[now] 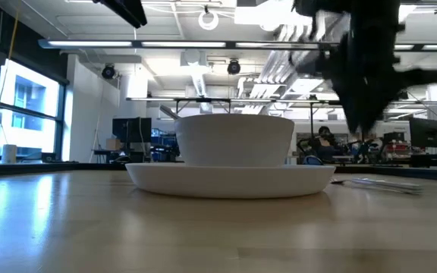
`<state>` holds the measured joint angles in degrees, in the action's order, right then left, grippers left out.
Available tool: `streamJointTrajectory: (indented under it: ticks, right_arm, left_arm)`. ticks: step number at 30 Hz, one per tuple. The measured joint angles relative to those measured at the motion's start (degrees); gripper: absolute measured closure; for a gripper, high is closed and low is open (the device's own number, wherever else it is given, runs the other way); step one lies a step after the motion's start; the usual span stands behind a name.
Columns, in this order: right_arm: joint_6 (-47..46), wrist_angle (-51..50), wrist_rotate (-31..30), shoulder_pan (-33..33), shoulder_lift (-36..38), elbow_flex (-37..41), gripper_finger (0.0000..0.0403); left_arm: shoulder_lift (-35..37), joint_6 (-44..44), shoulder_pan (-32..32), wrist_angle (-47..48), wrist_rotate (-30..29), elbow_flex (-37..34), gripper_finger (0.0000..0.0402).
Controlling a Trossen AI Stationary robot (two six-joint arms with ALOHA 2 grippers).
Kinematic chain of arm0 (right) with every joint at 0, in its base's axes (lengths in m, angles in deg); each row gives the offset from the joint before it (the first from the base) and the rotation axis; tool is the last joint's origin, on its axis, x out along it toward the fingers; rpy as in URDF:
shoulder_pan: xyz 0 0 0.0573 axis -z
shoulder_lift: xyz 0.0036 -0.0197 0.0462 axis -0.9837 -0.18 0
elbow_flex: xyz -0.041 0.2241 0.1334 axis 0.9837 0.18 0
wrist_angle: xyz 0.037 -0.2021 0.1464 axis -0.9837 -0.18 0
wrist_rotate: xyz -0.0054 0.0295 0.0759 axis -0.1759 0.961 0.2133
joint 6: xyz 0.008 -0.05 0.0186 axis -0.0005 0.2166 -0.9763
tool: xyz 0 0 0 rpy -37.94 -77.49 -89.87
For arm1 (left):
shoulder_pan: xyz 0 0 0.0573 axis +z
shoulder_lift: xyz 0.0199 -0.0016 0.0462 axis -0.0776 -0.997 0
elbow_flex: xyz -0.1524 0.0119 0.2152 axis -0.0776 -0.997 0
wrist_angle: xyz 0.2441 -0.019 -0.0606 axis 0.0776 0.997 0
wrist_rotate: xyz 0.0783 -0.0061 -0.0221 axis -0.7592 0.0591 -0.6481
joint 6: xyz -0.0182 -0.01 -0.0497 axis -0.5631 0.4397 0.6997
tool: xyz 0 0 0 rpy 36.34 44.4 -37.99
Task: Set table place
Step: Put the blue fork to the right of the white plate
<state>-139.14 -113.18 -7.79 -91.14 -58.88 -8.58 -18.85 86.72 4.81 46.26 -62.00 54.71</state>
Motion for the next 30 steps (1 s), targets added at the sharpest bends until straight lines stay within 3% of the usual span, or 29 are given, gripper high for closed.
streamJointTrajectory:
  ticks: [5,8,12,16,20,30]
  right_arm:
    - [0.20,-9.43,-12.82,-0.70,7.42,-4.63,0.0327]
    - [-0.43,-13.42,-15.42,-0.63,11.24,-4.40,0.0331]
    - [-2.42,-10.41,-12.09,-0.94,12.11,1.69,0.0361]
    - [0.93,8.67,-5.24,-0.95,11.78,10.24,0.0397]
    - [1.76,20.28,1.05,-0.52,11.87,15.26,0.0367]
    - [-0.25,18.75,4.24,-0.21,11.89,18.17,0.0290]
  left_arm:
    - [0.65,3.50,0.01,2.92,-3.24,-0.07,0.0220]
    - [1.16,4.39,0.02,2.35,-4.01,-0.04,0.0220]
    - [1.38,5.89,0.02,2.25,-4.36,-0.04,0.0220]
    - [1.32,6.47,0.02,2.01,-4.38,-0.04,0.0220]
    - [1.25,6.41,0.01,1.73,-4.38,-0.04,0.0220]
    - [1.25,4.69,0.02,1.73,-3.55,-0.04,0.0220]
